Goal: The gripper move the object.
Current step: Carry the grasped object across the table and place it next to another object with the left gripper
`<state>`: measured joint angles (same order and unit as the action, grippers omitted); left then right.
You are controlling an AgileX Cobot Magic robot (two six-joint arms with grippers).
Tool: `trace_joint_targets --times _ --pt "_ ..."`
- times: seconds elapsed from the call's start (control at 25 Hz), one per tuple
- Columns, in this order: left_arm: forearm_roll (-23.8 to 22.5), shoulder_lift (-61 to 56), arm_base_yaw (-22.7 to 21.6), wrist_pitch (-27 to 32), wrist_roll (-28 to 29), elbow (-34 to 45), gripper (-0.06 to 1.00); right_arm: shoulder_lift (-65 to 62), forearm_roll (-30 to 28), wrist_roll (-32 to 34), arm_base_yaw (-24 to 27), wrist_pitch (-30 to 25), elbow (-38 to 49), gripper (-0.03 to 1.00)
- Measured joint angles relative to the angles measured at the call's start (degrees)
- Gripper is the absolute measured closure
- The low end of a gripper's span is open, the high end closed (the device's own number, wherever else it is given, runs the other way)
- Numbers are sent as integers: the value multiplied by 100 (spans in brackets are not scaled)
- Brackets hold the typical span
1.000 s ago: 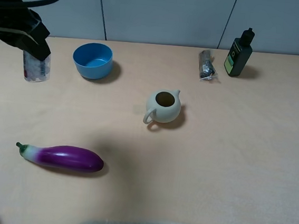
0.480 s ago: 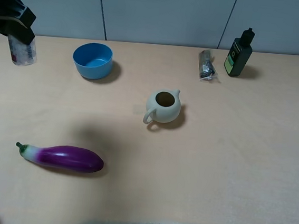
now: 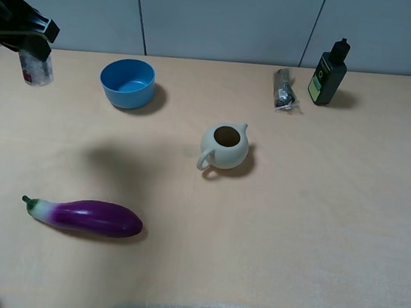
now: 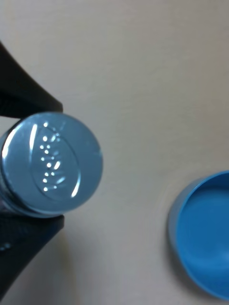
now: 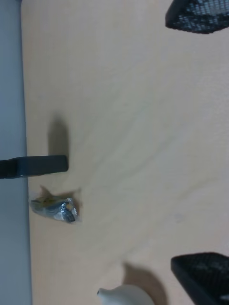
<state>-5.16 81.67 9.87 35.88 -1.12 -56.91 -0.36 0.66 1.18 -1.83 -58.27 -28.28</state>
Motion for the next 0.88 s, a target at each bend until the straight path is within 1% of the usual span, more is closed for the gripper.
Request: trace_joint_targets --times 0.2,0.36,0.56,0.88 --pt "-12 411 -116 -415 34 0 52 0 0 0 0 0 0 28" --pt "-213 631 -173 -698 234 0 52 0 0 0 0 7 0 28" --pt "-356 871 -301 -998 395 0 52 0 0 0 0 7 0 28" --pt "-463 1200 -392 -1457 425 0 52 0 0 0 0 7 0 28"
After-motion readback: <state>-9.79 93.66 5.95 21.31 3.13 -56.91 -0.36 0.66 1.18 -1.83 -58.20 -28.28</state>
